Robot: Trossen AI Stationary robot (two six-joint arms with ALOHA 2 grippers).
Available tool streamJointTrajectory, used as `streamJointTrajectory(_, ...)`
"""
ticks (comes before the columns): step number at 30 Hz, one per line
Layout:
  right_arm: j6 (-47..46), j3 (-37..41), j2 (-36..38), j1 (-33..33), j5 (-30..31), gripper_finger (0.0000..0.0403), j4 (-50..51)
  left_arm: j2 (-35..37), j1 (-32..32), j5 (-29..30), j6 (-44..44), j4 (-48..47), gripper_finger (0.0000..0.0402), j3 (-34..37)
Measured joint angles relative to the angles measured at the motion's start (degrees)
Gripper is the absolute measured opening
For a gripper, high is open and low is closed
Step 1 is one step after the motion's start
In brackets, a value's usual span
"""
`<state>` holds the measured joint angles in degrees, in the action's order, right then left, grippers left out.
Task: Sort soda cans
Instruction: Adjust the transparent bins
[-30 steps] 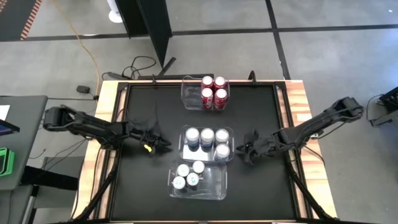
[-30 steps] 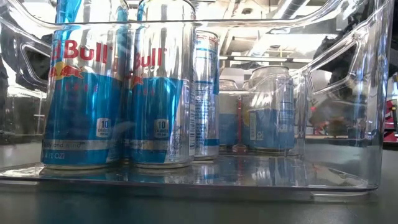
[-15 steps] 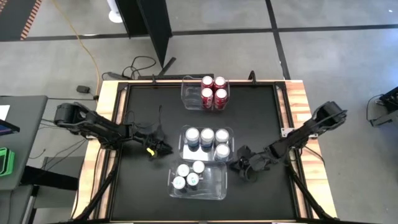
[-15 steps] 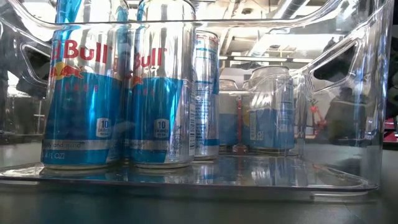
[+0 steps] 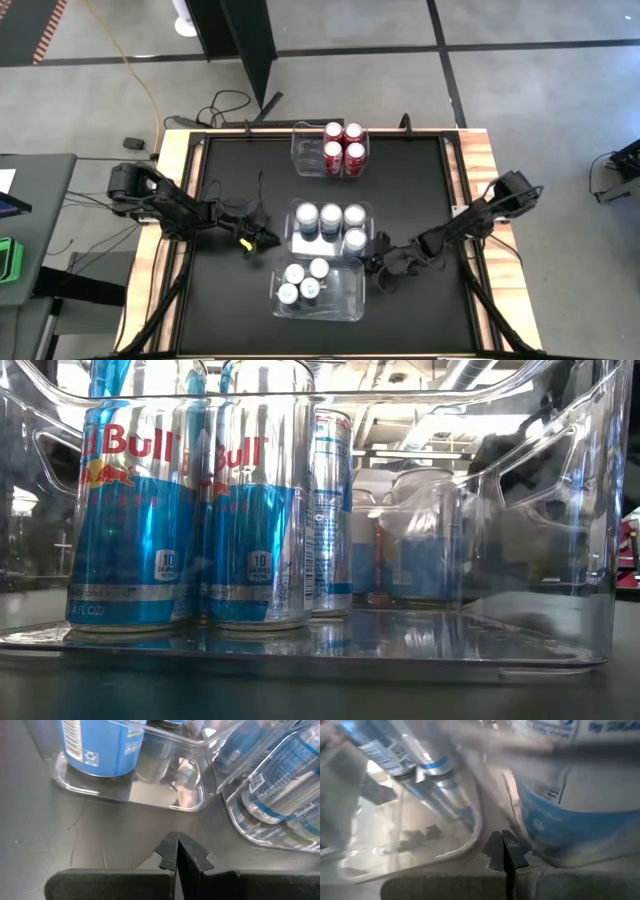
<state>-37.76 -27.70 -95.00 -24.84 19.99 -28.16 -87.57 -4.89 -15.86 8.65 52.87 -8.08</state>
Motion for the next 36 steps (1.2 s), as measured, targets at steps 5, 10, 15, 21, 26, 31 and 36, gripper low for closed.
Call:
streamJointTrajectory(5,2.02,0.0,0.13,2.52,0.62,0.0,0.33,-1.73,0.0,-0.02,-0.27,2.06,0.0,0.0)
streamJointTrajectory(10,2.71,0.0,0.11,5.14,1.2,0.0,1.12,-1.71,0.0,-1.16,-0.94,1.83,0.0,-0.02)
streamJointTrajectory(15,4.0,0.02,0.08,7.21,1.26,0.0,1.34,-1.71,0.0,-3.43,-2.1,0.53,0.0,-0.02)
streamJointTrajectory(21,3.95,-0.04,0.11,8.82,1.54,0.0,2.86,-1.66,-0.18,-0.6,-7.31,7.6,0.0,-0.51)
streamJointTrajectory(26,3.74,-0.04,0.11,8.83,1.96,0.0,3.2,-1.69,-2.12,2.21,-10.69,5.8,0.0,-2.15)
streamJointTrajectory(31,3.41,0.02,0.11,8.32,2.29,0.0,2.9,-1.76,-4.22,2.91,-12.26,4.66,0.0,-4.19)
streamJointTrajectory(36,3.72,0.0,0.12,8.12,2.61,0.0,2.43,-1.79,-5.62,4.22,-14.09,0.57,0.0,-8.13)
